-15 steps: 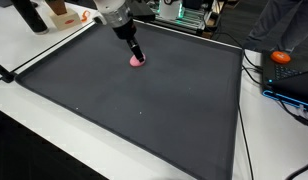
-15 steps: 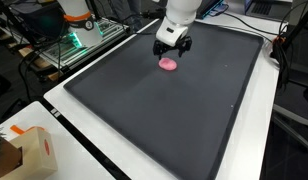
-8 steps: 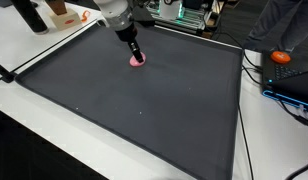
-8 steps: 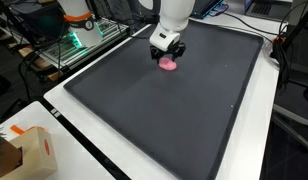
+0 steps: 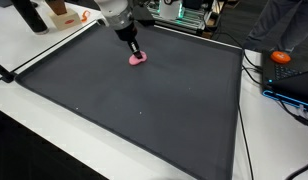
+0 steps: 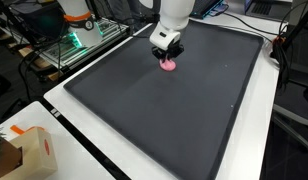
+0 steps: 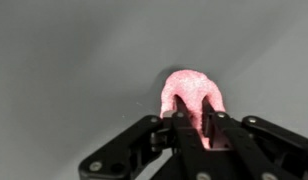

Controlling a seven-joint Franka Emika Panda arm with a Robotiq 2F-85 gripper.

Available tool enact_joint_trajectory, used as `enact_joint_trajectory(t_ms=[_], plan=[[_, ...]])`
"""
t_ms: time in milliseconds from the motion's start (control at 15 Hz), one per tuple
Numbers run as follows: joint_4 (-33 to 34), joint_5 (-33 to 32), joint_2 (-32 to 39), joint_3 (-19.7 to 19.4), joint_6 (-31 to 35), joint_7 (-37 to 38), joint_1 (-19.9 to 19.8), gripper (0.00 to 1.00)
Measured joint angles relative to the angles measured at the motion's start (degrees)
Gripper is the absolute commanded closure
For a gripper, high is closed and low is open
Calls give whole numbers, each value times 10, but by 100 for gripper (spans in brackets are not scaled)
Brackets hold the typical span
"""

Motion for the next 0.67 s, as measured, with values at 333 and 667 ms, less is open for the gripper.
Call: enact_joint_trajectory(t_ms=[333, 667], plan=[[0, 0, 0, 0, 0, 1, 0, 100], [0, 0, 1, 0, 0, 5, 0, 99]])
